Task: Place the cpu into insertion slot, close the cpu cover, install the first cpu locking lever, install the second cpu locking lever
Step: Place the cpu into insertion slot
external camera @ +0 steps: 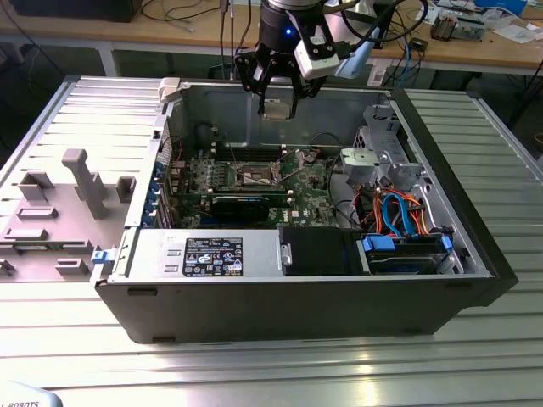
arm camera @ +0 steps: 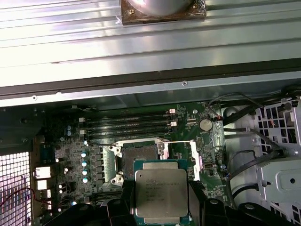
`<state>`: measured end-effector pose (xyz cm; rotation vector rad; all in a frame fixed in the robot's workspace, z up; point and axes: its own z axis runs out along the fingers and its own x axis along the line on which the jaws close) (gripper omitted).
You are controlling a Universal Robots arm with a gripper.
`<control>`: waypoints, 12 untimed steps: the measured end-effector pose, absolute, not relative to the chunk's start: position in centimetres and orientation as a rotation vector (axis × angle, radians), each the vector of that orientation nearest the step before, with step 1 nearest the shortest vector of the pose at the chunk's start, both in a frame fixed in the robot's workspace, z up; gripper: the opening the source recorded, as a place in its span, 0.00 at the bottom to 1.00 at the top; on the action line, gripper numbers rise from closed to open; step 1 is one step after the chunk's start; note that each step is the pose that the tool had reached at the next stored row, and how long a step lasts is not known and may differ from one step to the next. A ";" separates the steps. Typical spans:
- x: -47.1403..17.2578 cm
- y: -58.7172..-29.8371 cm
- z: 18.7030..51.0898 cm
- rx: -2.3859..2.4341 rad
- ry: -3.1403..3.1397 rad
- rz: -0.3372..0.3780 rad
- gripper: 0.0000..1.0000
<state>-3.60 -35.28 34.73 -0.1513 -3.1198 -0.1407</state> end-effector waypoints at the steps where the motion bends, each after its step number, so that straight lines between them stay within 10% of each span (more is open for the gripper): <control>1: -3.6 -35.3 34.7 -0.152 -3.120 -0.141 0.54; 12: -3.6 -35.3 34.7 -0.166 -3.119 -0.141 0.54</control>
